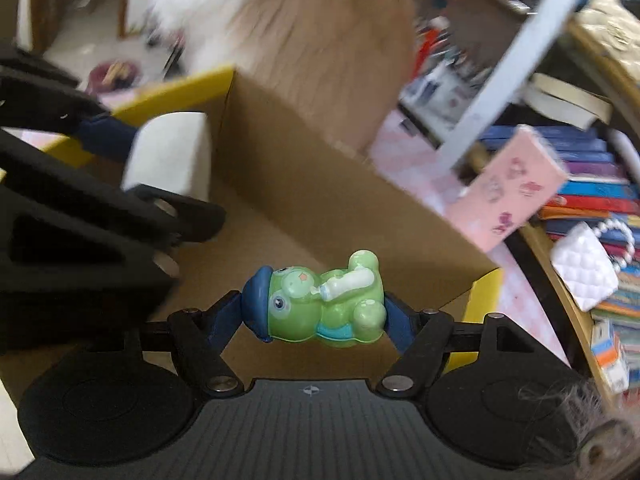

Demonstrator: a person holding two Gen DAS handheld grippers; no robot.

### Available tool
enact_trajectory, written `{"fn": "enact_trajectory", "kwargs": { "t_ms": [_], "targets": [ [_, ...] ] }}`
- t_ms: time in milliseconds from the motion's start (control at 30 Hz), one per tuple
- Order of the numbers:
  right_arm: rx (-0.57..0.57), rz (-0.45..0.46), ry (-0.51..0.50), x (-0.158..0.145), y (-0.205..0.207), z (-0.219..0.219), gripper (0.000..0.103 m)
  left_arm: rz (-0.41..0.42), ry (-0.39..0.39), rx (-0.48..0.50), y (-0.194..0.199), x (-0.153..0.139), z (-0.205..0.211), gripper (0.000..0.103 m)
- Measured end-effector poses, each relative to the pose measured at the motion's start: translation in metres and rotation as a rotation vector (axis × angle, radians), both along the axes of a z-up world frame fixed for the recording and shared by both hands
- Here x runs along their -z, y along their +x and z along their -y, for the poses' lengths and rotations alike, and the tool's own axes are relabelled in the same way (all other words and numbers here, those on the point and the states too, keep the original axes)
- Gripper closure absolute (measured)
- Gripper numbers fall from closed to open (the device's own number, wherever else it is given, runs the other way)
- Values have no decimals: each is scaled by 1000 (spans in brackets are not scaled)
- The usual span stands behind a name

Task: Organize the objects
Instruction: 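Open the right tool to drop the frog toy while the left tool releases the white block into the box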

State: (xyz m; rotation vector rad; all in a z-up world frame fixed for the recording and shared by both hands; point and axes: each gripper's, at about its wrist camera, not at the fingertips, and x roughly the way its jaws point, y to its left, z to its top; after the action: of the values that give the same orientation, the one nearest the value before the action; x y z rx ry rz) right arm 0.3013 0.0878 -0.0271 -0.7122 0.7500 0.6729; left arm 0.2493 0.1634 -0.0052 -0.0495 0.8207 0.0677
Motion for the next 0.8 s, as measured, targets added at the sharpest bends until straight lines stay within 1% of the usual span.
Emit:
{"fn": "enact_trajectory", "kwargs": {
  "t_ms": [67,167,267,300,333,367,400,433,500,567,600,667,733,800],
  "targets": [
    [-4,-29,-49,6,5,-4,30,-36,6,5,5,7,2,62],
    [-1,-73,-65,10,6,-5,30,-57,20,16,8,13,7,60],
    [11,-70,-68,11,7,-5,29,-59,5,0,8,15,6,60],
    [17,-63,-60,10,7,-4,28,-50,0,-3,8,14,5,60],
    [24,-44,-47,8,5,-2,24,-37,-5,-9,6,12,4,58],
    [31,-21,-34,4,4,-1,19,-23,-8,-16,6,9,3,56],
    [37,6,-10,0,2,3,18,1,-12,-21,3,4,2,51],
    [44,43,18,-6,-2,6,18,37,-17,-24,-1,-2,1,40],
    [62,91,58,-16,-8,13,18,123,-15,-33,-13,-17,0,27],
    [87,114,106,-29,-15,21,18,200,-10,-33,-28,-35,2,25],
    [99,127,131,-37,-20,25,18,223,-12,-30,-34,-42,2,25],
    [119,152,170,-49,-31,32,18,261,-18,-24,-46,-55,2,24],
    [150,175,213,-62,-42,39,18,291,-16,-24,-59,-65,3,19],
    [185,193,262,-72,-54,46,19,316,-18,-25,-75,-72,3,18]
  ]
}}
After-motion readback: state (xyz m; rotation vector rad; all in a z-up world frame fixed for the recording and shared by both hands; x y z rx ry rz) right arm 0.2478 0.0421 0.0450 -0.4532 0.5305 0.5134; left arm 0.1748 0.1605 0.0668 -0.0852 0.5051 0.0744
